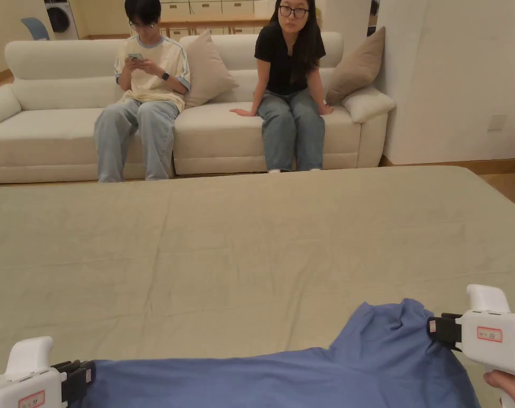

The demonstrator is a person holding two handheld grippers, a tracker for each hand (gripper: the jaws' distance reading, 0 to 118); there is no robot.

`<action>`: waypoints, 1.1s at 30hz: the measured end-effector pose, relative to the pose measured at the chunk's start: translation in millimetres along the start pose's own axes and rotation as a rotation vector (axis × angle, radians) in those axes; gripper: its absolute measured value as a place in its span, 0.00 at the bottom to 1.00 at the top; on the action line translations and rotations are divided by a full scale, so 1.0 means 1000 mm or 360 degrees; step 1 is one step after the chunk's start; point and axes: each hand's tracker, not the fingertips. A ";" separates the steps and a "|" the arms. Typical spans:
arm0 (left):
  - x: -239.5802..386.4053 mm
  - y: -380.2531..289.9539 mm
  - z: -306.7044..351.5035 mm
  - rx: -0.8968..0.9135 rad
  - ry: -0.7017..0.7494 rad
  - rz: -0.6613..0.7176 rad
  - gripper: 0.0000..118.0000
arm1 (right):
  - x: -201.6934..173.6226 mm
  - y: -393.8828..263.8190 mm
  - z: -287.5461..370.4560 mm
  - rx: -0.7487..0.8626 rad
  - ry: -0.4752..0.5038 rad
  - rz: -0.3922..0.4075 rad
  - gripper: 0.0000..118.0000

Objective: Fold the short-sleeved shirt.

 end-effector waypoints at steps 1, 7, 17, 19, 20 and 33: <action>0.001 0.000 0.010 0.0020 -0.0006 -0.0002 0.01 | 0.003 -0.001 0.014 0.0023 0.0031 -0.0005 0.00; 0.000 -0.017 0.083 0.0101 -0.0100 -0.0039 0.01 | -0.005 -0.043 0.126 0.0147 0.0096 0.0003 0.00; -0.020 -0.131 0.178 0.0052 -0.0096 -0.0039 0.01 | 0.012 -0.199 0.222 0.0062 0.0043 -0.0110 0.00; -0.025 -0.155 0.179 0.0012 -0.0069 -0.0016 0.01 | 0.018 -0.228 0.220 0.0007 0.0035 -0.0187 0.00; -0.026 -0.168 0.176 -0.0015 -0.0046 -0.0010 0.01 | 0.019 -0.242 0.215 0.0003 0.0015 -0.0181 0.00; -0.023 -0.175 0.218 0.0315 -0.0077 0.0125 1.00 | 0.016 -0.244 0.252 0.0434 -0.0168 -0.0250 0.94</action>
